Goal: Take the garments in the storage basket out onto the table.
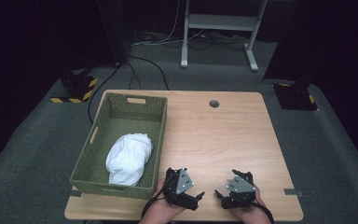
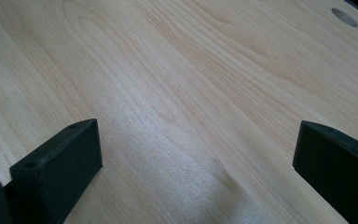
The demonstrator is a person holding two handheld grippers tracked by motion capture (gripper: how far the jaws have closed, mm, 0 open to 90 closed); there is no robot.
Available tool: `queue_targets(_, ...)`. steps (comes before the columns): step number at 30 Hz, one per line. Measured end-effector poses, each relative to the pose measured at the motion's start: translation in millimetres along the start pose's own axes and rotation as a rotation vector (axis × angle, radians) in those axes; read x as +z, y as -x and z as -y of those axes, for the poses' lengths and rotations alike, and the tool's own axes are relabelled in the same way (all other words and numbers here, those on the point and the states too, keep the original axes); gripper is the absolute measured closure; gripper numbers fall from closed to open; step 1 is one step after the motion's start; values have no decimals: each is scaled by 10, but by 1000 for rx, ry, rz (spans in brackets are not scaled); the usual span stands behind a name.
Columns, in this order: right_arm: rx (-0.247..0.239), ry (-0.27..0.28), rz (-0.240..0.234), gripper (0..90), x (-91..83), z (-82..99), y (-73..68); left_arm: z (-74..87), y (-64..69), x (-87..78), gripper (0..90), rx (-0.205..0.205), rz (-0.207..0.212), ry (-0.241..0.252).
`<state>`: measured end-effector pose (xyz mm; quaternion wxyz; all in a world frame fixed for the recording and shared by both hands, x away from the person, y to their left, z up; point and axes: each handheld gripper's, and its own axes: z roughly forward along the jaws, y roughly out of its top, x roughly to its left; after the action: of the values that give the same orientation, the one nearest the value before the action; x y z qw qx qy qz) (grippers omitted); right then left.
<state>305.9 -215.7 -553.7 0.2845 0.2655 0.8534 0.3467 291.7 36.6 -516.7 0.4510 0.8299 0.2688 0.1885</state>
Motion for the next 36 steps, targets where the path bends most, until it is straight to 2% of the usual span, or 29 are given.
queue_targets(7,-6,2,1,7,-3,0,-4,-45,15,-50,12,11,5,11)
queue_targets(17,-6,2,3,7,-4,1,-8,-175,36,-229,15,9,12,55)
queue_targets(24,-8,2,3,7,-3,0,-7,-216,-2,-319,15,-5,10,74)
queue_targets(26,-9,3,3,7,-3,0,-8,-229,-21,-354,14,-16,22,89)
queue_targets(36,-9,3,3,7,-3,0,-7,-285,-75,-498,19,-23,21,109)
